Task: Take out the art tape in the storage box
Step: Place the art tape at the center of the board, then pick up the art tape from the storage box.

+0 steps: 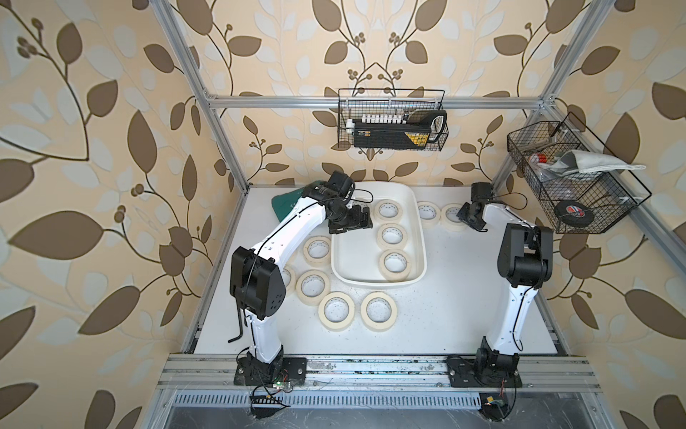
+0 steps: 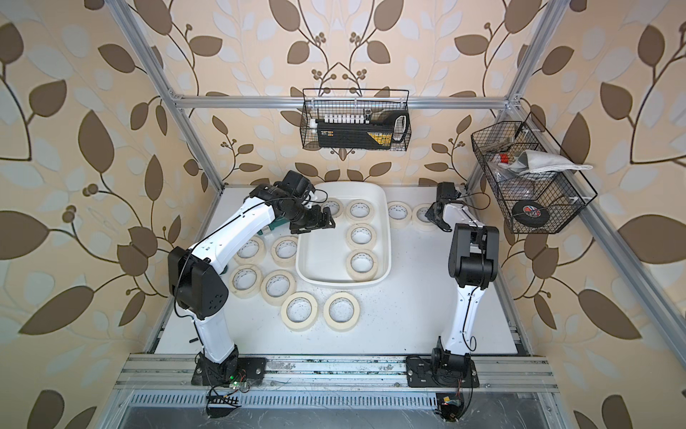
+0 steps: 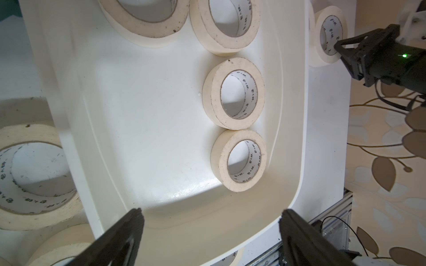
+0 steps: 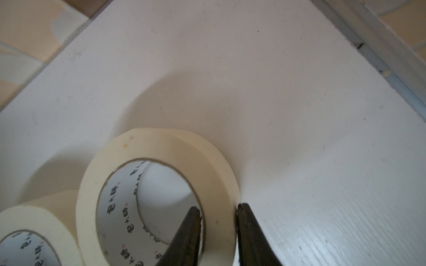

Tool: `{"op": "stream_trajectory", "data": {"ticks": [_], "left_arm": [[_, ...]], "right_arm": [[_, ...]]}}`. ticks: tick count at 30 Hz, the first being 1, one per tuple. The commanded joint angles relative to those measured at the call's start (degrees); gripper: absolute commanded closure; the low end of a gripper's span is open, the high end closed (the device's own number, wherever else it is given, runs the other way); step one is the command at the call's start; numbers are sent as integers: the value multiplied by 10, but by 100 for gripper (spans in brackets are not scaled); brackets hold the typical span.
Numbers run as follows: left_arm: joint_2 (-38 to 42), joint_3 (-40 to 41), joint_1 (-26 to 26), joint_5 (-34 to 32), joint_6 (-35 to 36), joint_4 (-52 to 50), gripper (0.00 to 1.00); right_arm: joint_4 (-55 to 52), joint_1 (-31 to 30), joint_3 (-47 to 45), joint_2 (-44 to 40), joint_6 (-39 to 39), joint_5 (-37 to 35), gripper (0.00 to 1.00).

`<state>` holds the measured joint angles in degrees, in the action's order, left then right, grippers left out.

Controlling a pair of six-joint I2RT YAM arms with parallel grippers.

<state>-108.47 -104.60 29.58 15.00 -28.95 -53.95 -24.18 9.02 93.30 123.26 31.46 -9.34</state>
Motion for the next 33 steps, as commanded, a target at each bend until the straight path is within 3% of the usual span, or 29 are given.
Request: {"op": "stream_trajectory", "data": {"ticks": [1, 3, 11, 19, 27, 33], "left_arm": [[-35, -57, -1, -29, -17, -17, 5], [-54, -85, -1, -46, -19, -31, 6], [-98, -160, -2, -86, -29, -49, 6], [-145, -191, -2, -134, -53, -29, 5], [-217, -250, -2, -233, -99, -30, 7], [-263, -276, -8, -261, -105, -3, 13]], "right_arm": [[-5, 0, -2, -41, -2, 1, 61], [-10, 1, -6, -53, -5, 1, 55], [-49, 0, -20, -113, -11, 62, 53], [-37, -19, -118, -235, -2, 117, 51], [-57, -50, -180, -350, -6, 125, 50], [-64, -59, -213, -402, -4, 125, 49]]}}
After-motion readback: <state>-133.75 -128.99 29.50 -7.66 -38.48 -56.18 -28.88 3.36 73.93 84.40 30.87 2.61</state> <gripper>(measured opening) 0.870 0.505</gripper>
